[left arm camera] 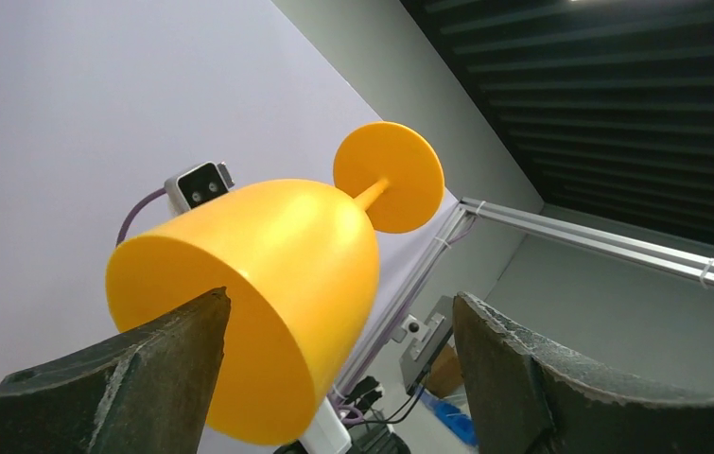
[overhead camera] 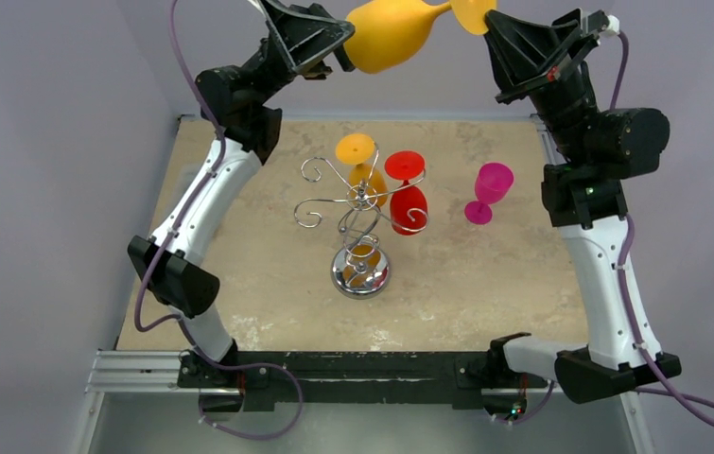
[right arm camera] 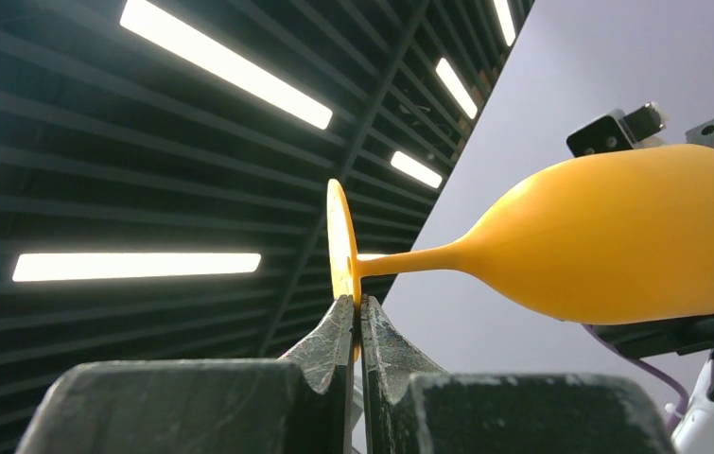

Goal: Take the wine glass off the wine glass rack

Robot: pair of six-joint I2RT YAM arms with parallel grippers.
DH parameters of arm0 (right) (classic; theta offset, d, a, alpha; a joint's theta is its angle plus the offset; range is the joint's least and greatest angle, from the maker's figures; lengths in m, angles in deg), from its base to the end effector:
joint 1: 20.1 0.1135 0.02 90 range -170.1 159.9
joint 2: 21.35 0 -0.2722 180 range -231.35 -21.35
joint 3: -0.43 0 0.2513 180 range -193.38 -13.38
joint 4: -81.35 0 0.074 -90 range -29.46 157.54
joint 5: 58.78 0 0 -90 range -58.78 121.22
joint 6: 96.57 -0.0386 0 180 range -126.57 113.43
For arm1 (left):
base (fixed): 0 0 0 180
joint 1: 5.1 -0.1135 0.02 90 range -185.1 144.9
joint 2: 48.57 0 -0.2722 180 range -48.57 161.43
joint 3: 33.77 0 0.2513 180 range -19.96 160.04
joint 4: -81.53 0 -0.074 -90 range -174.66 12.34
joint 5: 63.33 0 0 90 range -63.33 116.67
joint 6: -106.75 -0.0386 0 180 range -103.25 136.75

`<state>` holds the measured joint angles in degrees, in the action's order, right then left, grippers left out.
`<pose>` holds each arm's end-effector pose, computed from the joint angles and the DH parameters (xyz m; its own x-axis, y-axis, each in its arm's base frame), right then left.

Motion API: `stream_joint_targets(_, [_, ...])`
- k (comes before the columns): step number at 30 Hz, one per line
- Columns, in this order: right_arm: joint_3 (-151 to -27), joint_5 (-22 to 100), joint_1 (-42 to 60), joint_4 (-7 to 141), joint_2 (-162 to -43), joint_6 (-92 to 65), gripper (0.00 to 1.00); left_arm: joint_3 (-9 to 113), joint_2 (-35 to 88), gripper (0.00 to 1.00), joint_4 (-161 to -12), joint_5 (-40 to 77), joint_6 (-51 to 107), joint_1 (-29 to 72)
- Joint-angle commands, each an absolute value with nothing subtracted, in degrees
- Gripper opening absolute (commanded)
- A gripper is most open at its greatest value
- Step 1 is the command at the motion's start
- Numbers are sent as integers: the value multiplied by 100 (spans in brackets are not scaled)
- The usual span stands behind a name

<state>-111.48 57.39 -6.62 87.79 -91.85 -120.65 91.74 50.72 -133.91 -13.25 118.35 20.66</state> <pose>0.1813 0.0610 0.6169 -0.7479 0.6633 -0.0247 -0.4554 -0.4857 0.7461 0.2942 -0.1694 0.5843 -0.7546 -0.4700 -0.4578 0.6543 -0.4870 -0.5786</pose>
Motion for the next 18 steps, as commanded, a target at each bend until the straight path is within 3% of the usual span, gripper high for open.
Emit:
stream_joint_targets(1, [-11161, 5566, -460, 9118, -9182, -11864, 0, 9535, 5160, 83, -13925, -1315, 12129, 2152])
stream_joint_targets(18, [-10976, 5580, -429, 9546, -9342, -12060, 0, 9460, 5054, 35, -14060, -1335, 12270, 2153])
